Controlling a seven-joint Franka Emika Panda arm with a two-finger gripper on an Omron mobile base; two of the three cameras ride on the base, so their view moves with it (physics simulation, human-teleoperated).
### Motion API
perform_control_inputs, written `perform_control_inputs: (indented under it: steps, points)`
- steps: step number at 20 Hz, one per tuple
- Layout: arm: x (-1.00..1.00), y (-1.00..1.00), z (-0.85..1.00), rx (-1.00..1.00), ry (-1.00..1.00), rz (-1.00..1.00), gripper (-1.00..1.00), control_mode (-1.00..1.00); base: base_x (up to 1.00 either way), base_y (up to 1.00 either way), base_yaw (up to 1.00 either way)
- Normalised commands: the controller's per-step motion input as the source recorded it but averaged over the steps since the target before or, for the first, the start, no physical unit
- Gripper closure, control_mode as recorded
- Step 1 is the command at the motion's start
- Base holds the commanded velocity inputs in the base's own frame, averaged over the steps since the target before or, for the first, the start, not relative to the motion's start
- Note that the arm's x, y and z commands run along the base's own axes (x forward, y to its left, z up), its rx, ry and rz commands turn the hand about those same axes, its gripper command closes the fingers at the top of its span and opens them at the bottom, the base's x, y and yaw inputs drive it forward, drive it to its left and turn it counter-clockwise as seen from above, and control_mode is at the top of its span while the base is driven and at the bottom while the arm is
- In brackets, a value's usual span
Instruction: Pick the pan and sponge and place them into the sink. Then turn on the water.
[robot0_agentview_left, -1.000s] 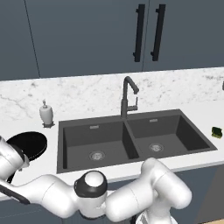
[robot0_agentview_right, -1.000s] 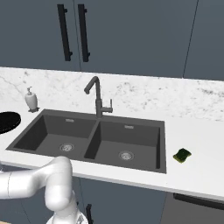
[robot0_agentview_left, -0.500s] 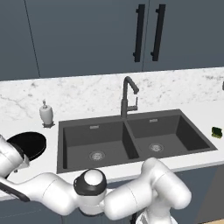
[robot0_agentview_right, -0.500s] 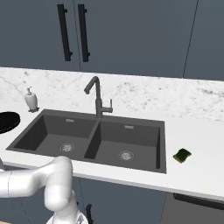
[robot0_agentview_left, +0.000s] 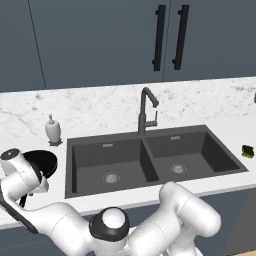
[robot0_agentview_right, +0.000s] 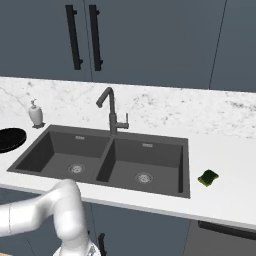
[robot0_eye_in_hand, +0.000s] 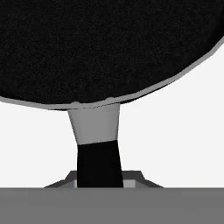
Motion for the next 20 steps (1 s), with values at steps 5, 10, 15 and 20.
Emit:
perform_control_inputs:
  steps: [5,10,15,20]
  points:
    - [-0.08,-0.54,0.25,0.05,-0.1,-0.24,1.0,-1.0,0.0,0.0,0.0]
    - [-0.2,-0.63,0.55,0.11,-0.05,-0.2,1.0,-1.0,0.0,0.0,0.0]
    - [-0.11,-0.82,0.37,0.15,0.02,-0.16,1.0,-1.0,0.0,0.0,0.0]
    - [-0.02,-1.0,0.09,0.14,0.17,-0.09,1.0,-1.0,0.0,0.0,0.0]
